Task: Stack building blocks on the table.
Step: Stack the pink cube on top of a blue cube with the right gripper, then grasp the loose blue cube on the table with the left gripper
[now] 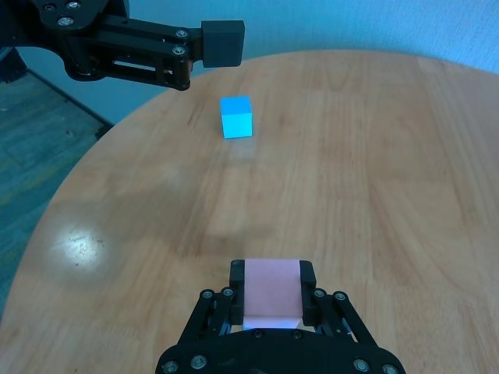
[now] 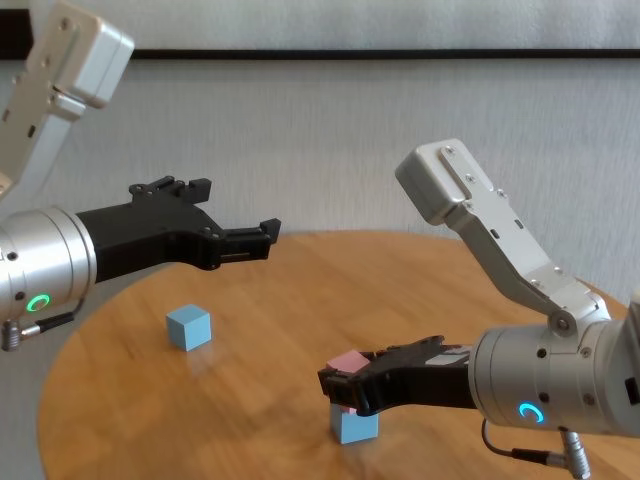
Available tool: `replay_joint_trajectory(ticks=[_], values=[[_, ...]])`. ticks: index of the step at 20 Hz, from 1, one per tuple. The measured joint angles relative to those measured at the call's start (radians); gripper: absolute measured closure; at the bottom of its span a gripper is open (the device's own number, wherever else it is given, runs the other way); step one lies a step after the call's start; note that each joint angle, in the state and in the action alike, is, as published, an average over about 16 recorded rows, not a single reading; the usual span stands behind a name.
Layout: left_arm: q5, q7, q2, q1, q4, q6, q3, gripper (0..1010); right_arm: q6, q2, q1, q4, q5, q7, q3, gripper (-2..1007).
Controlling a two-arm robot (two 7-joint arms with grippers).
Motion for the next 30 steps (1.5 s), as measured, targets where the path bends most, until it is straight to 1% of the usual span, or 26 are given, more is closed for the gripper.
replay_joint_trajectory(ticks=[5,9,13,17,20,24,27,30], values=[[0.000,0.000,0.000,0.000,0.000,0.000,0.000,10,0.000,0.000,0.000,0.000,0.000,-0.001,0.000,642],[0.000,0.000,0.000,0.000,0.000,0.000,0.000,10,0.000,0.000,0.000,0.000,0.001,-0.002,0.000,601],[0.000,0.000,0.000,0.000,0.000,0.000,0.000,10,0.000,0.000,0.000,0.000,0.001,-0.002,0.000,521],[0.000,0.000,0.000,0.000,0.000,0.000,0.000,10,-0.003,0.001,-0.001,-0.002,0.000,-0.002,-0.001,398],[0.000,0.000,0.000,0.000,0.000,0.000,0.000,10,-0.015,0.003,-0.004,-0.009,0.000,-0.001,-0.001,286],[0.000,0.000,0.000,0.000,0.000,0.000,0.000,10,-0.039,0.011,-0.011,-0.024,0.000,0.000,0.001,155],[0.000,0.000,0.000,0.000,0.000,0.000,0.000,10,-0.062,0.018,-0.017,-0.040,0.001,-0.003,0.005,83],[0.000,0.000,0.000,0.000,0.000,0.000,0.000,10,-0.095,0.026,-0.026,-0.058,0.000,-0.013,0.013,34]])
